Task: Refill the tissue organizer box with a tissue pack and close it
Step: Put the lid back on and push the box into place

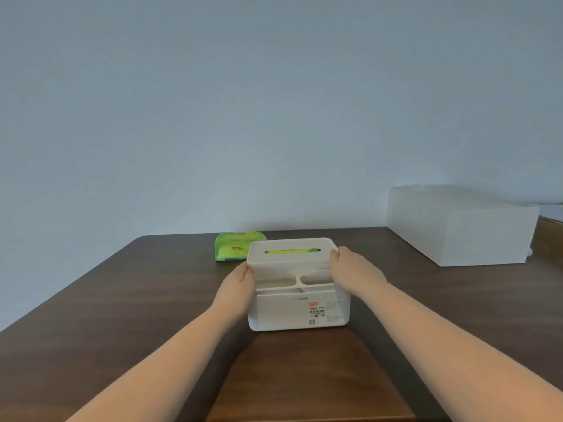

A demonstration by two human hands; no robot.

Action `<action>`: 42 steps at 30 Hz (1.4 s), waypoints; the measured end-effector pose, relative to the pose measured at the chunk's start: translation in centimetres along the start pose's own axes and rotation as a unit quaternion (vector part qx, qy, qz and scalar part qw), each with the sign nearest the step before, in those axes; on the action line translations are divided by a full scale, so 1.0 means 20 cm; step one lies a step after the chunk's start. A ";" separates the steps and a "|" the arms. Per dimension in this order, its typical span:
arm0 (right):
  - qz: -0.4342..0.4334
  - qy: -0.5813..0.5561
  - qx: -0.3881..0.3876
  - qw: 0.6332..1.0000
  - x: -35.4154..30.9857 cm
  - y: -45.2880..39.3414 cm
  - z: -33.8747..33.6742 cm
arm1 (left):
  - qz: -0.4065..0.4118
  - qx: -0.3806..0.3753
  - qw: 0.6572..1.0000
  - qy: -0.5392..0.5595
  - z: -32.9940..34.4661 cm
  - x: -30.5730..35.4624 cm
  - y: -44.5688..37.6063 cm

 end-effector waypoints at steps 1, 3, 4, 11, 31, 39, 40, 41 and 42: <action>0.001 0.004 0.002 1.000 0.00 0.00 0.00 | -0.005 -0.003 1.000 -0.006 0.00 -0.01 0.00; 0.002 0.012 0.005 1.000 -0.01 0.01 0.01 | -0.013 0.001 1.000 -0.003 0.01 -0.04 -0.01; 0.002 0.014 0.006 1.000 -0.01 0.01 0.01 | -0.014 0.003 1.000 -0.003 0.01 -0.04 -0.02; 0.006 0.007 0.007 1.000 0.01 0.04 0.05 | -0.040 -0.026 0.997 -0.056 0.00 -0.01 -0.03; 0.062 -0.308 -0.079 0.946 0.11 0.06 -0.01 | -0.094 0.019 0.969 -0.227 -0.05 0.08 0.02; 0.077 -0.300 -0.029 0.950 0.26 -0.08 -0.09 | -0.050 0.021 0.980 -0.190 0.10 0.12 -0.16; 0.082 -0.302 -0.022 0.950 0.29 -0.10 -0.11 | -0.043 0.019 0.981 -0.190 0.14 0.13 -0.20; 0.088 -0.303 -0.014 0.949 0.31 -0.12 -0.13 | -0.033 0.017 0.981 -0.192 0.17 0.14 -0.24; 0.093 -0.304 -0.004 0.948 0.34 -0.14 -0.16 | -0.024 0.016 0.981 -0.193 0.21 0.15 -0.28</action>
Point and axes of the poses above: each hand's wrist, its own y-axis away from the middle knuckle, its own z-axis out of the palm, x = y × z, the point moved 1 cm from there along -y, towards the middle knuckle, and after that the axes turned 14 degrees about -x, right-handed, at the moved point
